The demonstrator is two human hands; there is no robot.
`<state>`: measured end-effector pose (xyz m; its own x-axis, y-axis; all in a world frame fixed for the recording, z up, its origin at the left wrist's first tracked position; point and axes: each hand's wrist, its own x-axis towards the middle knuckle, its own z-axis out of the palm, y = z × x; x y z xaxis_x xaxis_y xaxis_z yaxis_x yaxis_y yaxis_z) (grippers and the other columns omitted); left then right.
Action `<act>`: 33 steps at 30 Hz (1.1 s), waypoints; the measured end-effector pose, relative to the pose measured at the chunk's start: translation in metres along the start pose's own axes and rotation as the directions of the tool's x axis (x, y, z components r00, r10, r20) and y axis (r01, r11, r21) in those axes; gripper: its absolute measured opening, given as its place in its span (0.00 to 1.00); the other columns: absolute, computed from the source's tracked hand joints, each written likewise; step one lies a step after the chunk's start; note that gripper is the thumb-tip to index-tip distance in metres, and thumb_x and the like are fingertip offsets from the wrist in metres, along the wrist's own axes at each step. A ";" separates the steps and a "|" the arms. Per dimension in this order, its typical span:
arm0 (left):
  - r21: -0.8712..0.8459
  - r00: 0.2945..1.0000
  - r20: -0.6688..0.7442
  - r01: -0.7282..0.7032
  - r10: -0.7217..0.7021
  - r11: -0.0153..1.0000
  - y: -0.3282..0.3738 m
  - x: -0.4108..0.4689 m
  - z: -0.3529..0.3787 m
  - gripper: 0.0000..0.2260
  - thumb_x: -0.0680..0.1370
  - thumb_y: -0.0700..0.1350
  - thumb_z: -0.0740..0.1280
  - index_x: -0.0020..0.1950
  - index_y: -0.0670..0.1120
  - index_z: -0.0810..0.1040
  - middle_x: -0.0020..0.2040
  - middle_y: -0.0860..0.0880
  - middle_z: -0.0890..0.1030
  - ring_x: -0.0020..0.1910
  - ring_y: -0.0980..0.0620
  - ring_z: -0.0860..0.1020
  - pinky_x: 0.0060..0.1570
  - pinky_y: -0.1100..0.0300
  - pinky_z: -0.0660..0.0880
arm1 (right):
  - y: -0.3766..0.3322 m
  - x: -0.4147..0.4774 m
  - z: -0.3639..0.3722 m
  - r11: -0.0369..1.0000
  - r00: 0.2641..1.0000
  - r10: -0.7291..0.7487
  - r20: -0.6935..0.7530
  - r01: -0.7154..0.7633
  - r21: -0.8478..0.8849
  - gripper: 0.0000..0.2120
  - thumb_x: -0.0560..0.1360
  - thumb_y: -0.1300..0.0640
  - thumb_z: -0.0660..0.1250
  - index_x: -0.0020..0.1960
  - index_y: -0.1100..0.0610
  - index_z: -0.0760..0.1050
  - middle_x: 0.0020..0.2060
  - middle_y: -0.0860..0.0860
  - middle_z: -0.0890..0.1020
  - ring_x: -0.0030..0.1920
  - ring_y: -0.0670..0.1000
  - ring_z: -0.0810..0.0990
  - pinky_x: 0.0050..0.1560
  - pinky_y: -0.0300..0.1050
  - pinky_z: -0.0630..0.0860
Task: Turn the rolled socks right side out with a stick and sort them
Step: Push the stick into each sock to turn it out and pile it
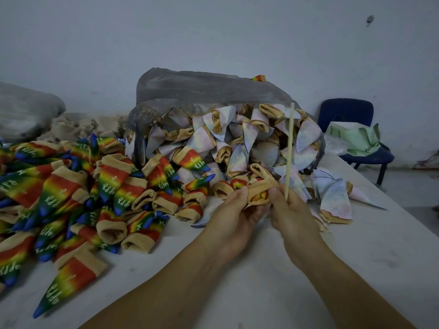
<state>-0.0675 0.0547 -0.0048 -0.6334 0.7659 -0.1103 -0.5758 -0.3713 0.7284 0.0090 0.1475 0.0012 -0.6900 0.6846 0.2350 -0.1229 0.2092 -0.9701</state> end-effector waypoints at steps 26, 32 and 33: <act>0.512 0.991 0.008 -0.122 0.137 0.850 -0.005 0.000 -0.003 0.20 0.70 0.62 0.71 0.57 0.54 0.80 0.59 0.53 0.82 0.58 0.53 0.80 0.55 0.57 0.80 | 0.014 0.001 -0.009 0.909 0.948 -0.286 -0.141 0.222 -0.352 0.20 0.76 0.38 0.52 0.41 0.52 0.72 0.31 0.49 0.74 0.34 0.45 0.73 0.33 0.37 0.69; 0.472 0.987 0.034 -0.152 0.154 0.868 -0.005 0.001 -0.006 0.10 0.72 0.54 0.73 0.51 0.53 0.85 0.52 0.51 0.85 0.54 0.52 0.82 0.51 0.61 0.79 | 0.013 0.000 -0.007 0.893 0.941 -0.328 -0.086 0.279 -0.352 0.18 0.76 0.38 0.52 0.41 0.49 0.72 0.32 0.46 0.76 0.34 0.46 0.75 0.34 0.41 0.72; 0.480 0.986 0.026 -0.157 0.165 0.863 -0.005 0.002 -0.006 0.05 0.75 0.52 0.72 0.48 0.54 0.85 0.51 0.50 0.85 0.54 0.51 0.82 0.51 0.59 0.79 | 0.013 -0.001 -0.006 0.889 0.939 -0.335 -0.085 0.285 -0.359 0.17 0.76 0.38 0.52 0.39 0.47 0.70 0.30 0.45 0.74 0.33 0.44 0.73 0.32 0.38 0.70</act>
<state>-0.0695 0.0551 -0.0127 -0.7062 0.7074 0.0286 -0.1498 -0.1888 0.9705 0.0124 0.1539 -0.0111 -0.5461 0.6315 0.5504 -0.0500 0.6313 -0.7740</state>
